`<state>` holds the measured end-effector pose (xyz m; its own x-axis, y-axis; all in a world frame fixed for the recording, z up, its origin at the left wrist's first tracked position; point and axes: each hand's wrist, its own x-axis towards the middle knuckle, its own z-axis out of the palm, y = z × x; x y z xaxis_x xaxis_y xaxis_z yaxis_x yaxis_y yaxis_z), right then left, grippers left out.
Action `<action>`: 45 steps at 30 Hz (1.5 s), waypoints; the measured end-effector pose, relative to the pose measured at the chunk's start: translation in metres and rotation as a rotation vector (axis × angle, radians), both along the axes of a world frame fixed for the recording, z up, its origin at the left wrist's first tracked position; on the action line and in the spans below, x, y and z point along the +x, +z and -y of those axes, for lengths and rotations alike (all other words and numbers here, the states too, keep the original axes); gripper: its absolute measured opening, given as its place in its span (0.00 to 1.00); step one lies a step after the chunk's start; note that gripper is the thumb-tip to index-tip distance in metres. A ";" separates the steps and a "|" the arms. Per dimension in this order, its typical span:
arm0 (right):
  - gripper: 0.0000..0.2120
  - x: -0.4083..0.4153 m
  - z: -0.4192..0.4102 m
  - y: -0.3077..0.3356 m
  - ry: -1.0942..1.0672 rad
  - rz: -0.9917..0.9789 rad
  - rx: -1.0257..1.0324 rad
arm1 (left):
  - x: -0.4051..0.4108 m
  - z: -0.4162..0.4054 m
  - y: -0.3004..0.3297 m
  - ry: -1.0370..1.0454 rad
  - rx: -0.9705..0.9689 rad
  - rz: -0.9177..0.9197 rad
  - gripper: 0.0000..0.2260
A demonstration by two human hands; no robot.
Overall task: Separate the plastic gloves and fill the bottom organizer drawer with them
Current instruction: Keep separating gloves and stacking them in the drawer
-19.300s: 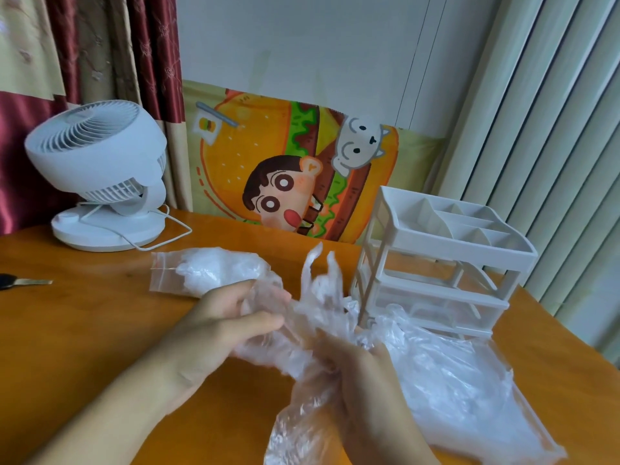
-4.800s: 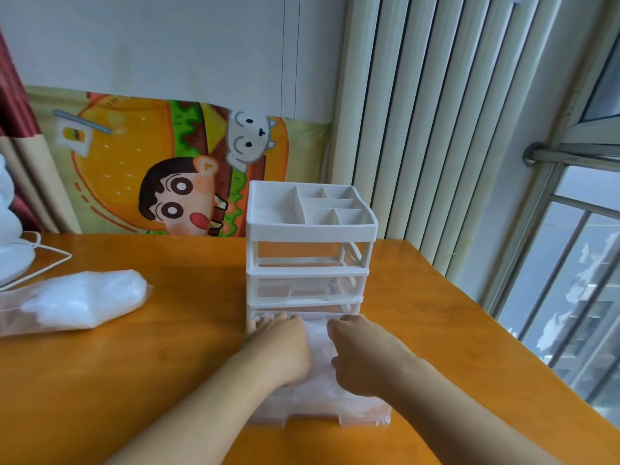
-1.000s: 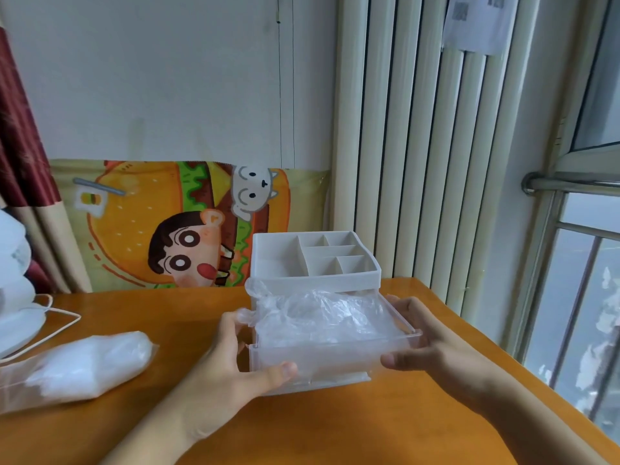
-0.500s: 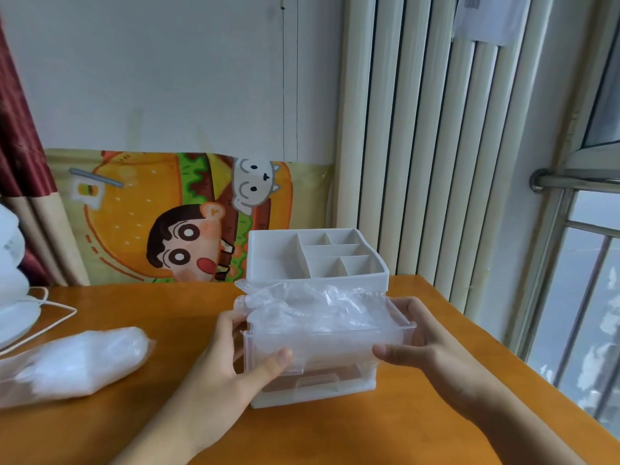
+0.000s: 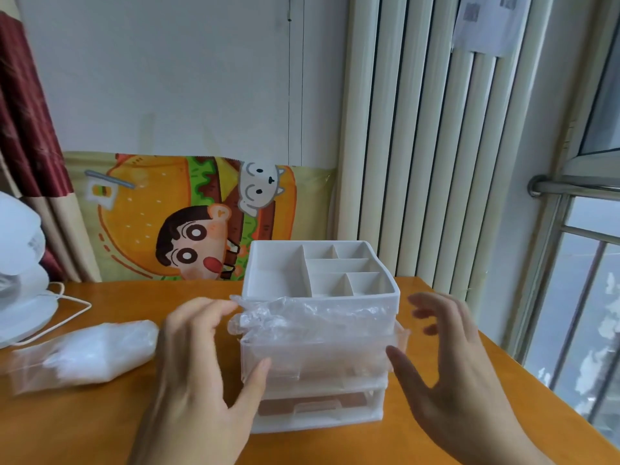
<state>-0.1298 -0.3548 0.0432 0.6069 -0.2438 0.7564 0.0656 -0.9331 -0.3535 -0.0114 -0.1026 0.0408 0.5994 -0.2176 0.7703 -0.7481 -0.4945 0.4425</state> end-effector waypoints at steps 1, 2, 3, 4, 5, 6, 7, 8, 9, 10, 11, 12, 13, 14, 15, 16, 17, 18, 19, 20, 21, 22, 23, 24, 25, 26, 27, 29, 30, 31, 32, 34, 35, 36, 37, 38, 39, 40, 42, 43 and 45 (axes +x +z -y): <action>0.26 -0.001 -0.007 0.004 0.004 0.005 -0.136 | -0.002 0.000 0.003 0.006 0.070 0.117 0.28; 0.23 0.001 -0.013 0.008 0.012 -0.016 -0.257 | -0.001 0.001 0.004 0.004 0.134 0.186 0.24; 0.22 0.003 -0.019 0.011 0.019 -0.054 -0.347 | 0.002 0.004 0.003 -0.011 0.179 0.223 0.21; 0.22 0.006 -0.023 0.011 0.025 -0.100 -0.395 | 0.006 0.008 0.001 -0.026 0.210 0.241 0.19; 0.22 0.009 -0.027 0.011 0.028 -0.144 -0.410 | 0.009 0.012 0.000 -0.039 0.239 0.248 0.18; 0.22 0.012 -0.029 0.011 0.032 -0.177 -0.406 | 0.009 0.015 0.000 -0.051 0.269 0.245 0.17; 0.22 0.014 -0.031 0.011 0.034 -0.210 -0.388 | 0.009 0.018 0.000 -0.062 0.305 0.225 0.17; 0.22 0.016 -0.033 0.011 0.036 -0.242 -0.365 | 0.008 0.019 0.001 -0.070 0.333 0.198 0.18; 0.21 0.016 -0.035 0.011 0.038 -0.269 -0.346 | 0.007 0.020 0.002 -0.065 0.352 0.179 0.18; 0.21 0.017 -0.036 0.012 0.044 -0.288 -0.340 | 0.006 0.021 0.003 -0.059 0.368 0.163 0.17; 0.20 0.018 -0.037 0.013 0.047 -0.302 -0.349 | 0.006 0.021 0.005 -0.054 0.388 0.157 0.15; 0.19 0.019 -0.038 0.014 0.046 -0.317 -0.369 | 0.005 0.023 0.007 -0.047 0.417 0.165 0.14; 0.18 0.021 -0.040 0.016 0.044 -0.331 -0.388 | 0.004 0.024 0.009 -0.040 0.444 0.185 0.13; 0.18 0.022 -0.041 0.018 0.042 -0.344 -0.400 | 0.004 0.026 0.011 -0.042 0.471 0.213 0.11; 0.18 0.024 -0.041 0.020 0.039 -0.354 -0.406 | 0.004 0.027 0.014 -0.046 0.506 0.228 0.09; 0.18 0.025 -0.041 0.022 0.038 -0.364 -0.406 | 0.004 0.027 0.016 -0.051 0.543 0.233 0.08; 0.19 0.027 -0.041 0.024 0.038 -0.378 -0.404 | 0.004 0.028 0.016 -0.057 0.577 0.232 0.06; 0.19 0.028 -0.041 0.026 0.038 -0.386 -0.405 | 0.004 0.029 0.018 -0.063 0.606 0.228 0.07; 0.19 0.030 -0.041 0.027 0.037 -0.390 -0.410 | 0.004 0.030 0.019 -0.068 0.633 0.216 0.09; 0.19 0.031 -0.041 0.028 0.033 -0.390 -0.416 | 0.004 0.033 0.022 -0.067 0.649 0.209 0.11; 0.19 0.033 -0.041 0.029 0.029 -0.386 -0.422 | 0.003 0.035 0.025 -0.077 0.645 0.205 0.13; 0.18 0.035 -0.041 0.031 0.027 -0.384 -0.419 | 0.002 0.037 0.028 -0.088 0.630 0.205 0.14; 0.18 0.036 -0.042 0.033 0.026 -0.383 -0.407 | 0.001 0.037 0.031 -0.101 0.610 0.212 0.14; 0.18 0.037 -0.042 0.034 0.024 -0.389 -0.388 | 0.000 0.035 0.032 -0.122 0.592 0.211 0.14; 0.18 0.038 -0.042 0.035 0.022 -0.398 -0.371 | 0.000 0.033 0.031 -0.143 0.564 0.185 0.12; 0.18 0.039 -0.043 0.036 0.020 -0.406 -0.362 | 0.000 0.030 0.032 -0.148 0.537 0.146 0.08; 0.18 0.038 -0.043 0.037 0.018 -0.415 -0.361 | -0.001 0.027 0.032 -0.140 0.522 0.121 0.05; 0.19 0.037 -0.043 0.037 0.023 -0.427 -0.364 | -0.001 0.018 0.027 -0.091 0.428 0.126 0.11; 0.19 0.036 -0.043 0.037 0.028 -0.436 -0.363 | 0.002 0.014 0.023 -0.045 0.365 0.150 0.16; 0.19 0.036 -0.044 0.038 0.036 -0.444 -0.362 | 0.005 0.010 0.020 0.018 0.324 0.137 0.21; 0.19 0.036 -0.044 0.037 0.044 -0.450 -0.359 | 0.007 0.007 0.020 0.077 0.298 0.102 0.25; 0.19 0.037 -0.043 0.036 0.047 -0.447 -0.359 | 0.013 0.004 0.018 0.123 0.272 0.061 0.24; 0.20 0.037 -0.043 0.035 0.046 -0.438 -0.370 | 0.014 0.004 0.018 0.108 0.269 0.070 0.20; 0.21 0.037 -0.042 0.034 0.042 -0.431 -0.383 | 0.014 0.005 0.018 0.078 0.279 0.085 0.15; 0.22 0.037 -0.042 0.033 0.041 -0.425 -0.391 | 0.014 0.006 0.018 0.042 0.303 0.106 0.11; 0.22 0.037 -0.042 0.033 0.042 -0.425 -0.390 | 0.013 0.007 0.018 0.005 0.336 0.130 0.08; 0.21 0.036 -0.042 0.033 0.048 -0.426 -0.386 | 0.013 0.009 0.017 -0.030 0.376 0.148 0.06; 0.20 0.036 -0.042 0.034 0.055 -0.430 -0.380 | 0.012 0.011 0.018 -0.056 0.432 0.159 0.04; 0.20 0.035 -0.043 0.035 0.064 -0.441 -0.382 | 0.010 0.015 0.019 -0.092 0.528 0.162 0.04; 0.19 0.034 -0.044 0.036 0.067 -0.447 -0.381 | 0.009 0.017 0.020 -0.108 0.561 0.164 0.04; 0.18 0.032 -0.046 0.039 0.071 -0.458 -0.378 | 0.003 0.023 0.027 -0.138 0.618 0.180 0.06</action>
